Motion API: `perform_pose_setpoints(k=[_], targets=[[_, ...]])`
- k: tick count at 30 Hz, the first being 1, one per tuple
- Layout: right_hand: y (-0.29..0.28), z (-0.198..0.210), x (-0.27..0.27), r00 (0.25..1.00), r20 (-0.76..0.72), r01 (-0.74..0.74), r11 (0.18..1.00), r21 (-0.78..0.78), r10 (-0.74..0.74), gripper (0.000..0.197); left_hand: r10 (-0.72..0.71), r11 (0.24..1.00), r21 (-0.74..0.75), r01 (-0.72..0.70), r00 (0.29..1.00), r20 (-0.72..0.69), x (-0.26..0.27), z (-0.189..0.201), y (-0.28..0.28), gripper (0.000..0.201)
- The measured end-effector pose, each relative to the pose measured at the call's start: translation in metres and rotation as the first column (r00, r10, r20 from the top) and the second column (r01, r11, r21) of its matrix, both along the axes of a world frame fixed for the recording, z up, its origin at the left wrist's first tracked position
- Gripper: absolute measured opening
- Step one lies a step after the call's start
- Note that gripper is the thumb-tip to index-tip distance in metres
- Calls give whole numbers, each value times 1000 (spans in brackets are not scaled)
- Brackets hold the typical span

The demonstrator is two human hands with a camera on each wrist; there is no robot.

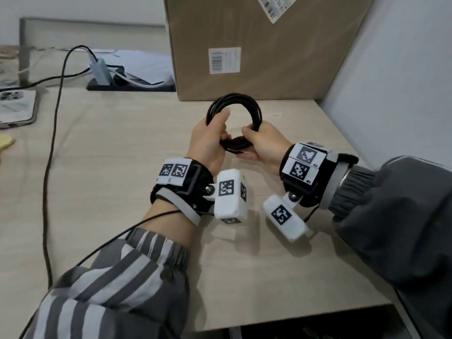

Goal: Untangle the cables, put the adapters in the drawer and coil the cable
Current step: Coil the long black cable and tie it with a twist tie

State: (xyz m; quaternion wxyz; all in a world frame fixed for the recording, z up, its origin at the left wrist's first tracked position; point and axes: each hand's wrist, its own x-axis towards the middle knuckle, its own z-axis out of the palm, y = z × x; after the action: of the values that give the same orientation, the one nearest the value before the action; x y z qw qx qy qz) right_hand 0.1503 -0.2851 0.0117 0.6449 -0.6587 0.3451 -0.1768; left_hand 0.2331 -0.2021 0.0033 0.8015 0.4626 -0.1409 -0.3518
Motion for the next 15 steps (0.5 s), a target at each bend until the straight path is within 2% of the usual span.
perform_pose_setpoints(k=[3, 7, 8, 12, 15], targets=[[0, -2, 3, 1000, 26, 13, 1000, -1, -13, 15, -8, 999, 48, 9, 1000, -10, 2, 2, 0, 36], [-4, -10, 14, 993, -109, 21, 958, -286, -55, 13, -3, 996, 84, 7, 999, -41, 5, 3, 1, 39], [-5, -10, 16, 988, -145, -9, 937, -348, -44, 16, 2, 997, 82, 2, 999, -51, 6, 2, 2, 38], [-7, -4, 20, 974, -212, -170, 883, -437, 83, 18, 97, 991, 91, -94, 995, -30, 13, 1, 5, 37], [-13, 6, 18, 903, -353, -397, 795, -460, 247, 27, 155, 983, 96, -155, 988, 12, 20, 1, 8, 37]])
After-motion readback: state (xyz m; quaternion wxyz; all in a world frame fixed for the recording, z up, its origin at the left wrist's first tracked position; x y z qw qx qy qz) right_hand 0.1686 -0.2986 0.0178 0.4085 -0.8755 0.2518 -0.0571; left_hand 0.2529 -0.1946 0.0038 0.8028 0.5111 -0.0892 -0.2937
